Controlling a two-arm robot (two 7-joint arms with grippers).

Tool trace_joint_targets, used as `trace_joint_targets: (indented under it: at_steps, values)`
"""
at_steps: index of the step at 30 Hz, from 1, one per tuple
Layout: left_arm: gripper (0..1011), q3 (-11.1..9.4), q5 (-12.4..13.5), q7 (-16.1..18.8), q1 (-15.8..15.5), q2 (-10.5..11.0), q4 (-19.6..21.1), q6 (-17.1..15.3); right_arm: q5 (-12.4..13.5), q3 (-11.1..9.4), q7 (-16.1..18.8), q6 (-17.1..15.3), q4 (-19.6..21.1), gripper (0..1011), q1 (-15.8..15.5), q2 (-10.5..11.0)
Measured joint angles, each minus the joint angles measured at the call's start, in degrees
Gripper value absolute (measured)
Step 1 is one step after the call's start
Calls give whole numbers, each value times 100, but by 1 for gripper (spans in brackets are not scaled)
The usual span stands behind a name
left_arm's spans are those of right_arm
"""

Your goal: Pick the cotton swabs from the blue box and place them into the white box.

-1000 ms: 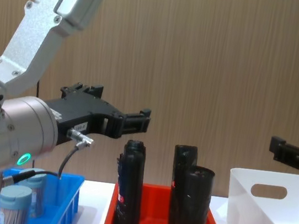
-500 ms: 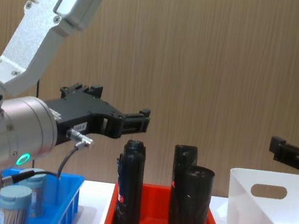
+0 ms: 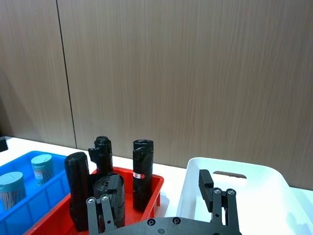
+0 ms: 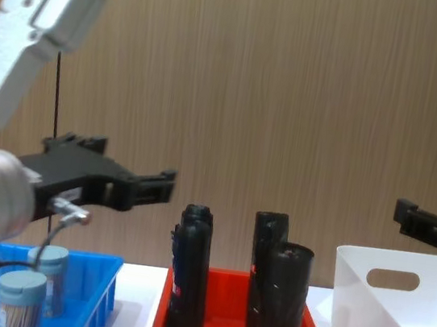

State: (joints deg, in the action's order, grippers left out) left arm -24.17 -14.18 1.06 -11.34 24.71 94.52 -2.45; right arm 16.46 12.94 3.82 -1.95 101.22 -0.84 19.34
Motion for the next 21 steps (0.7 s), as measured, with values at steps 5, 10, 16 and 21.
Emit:
trace_joint_targets:
  at_steps: [5,10,16,21]
  values:
    - [1003,102,-236,189,136,143,72,-139,0,0,0,0,0,1002,0,0]
    - [1003,240,-573,390,271,295,92,-260,0,0,0,0,0,1002,0,0]
    - [1003,359,-865,502,331,389,12,-385,0,0,0,0,0,1002,0,0]
    - [1003,437,-1045,506,317,408,-124,-473,0,0,0,0,0,1002,0,0]
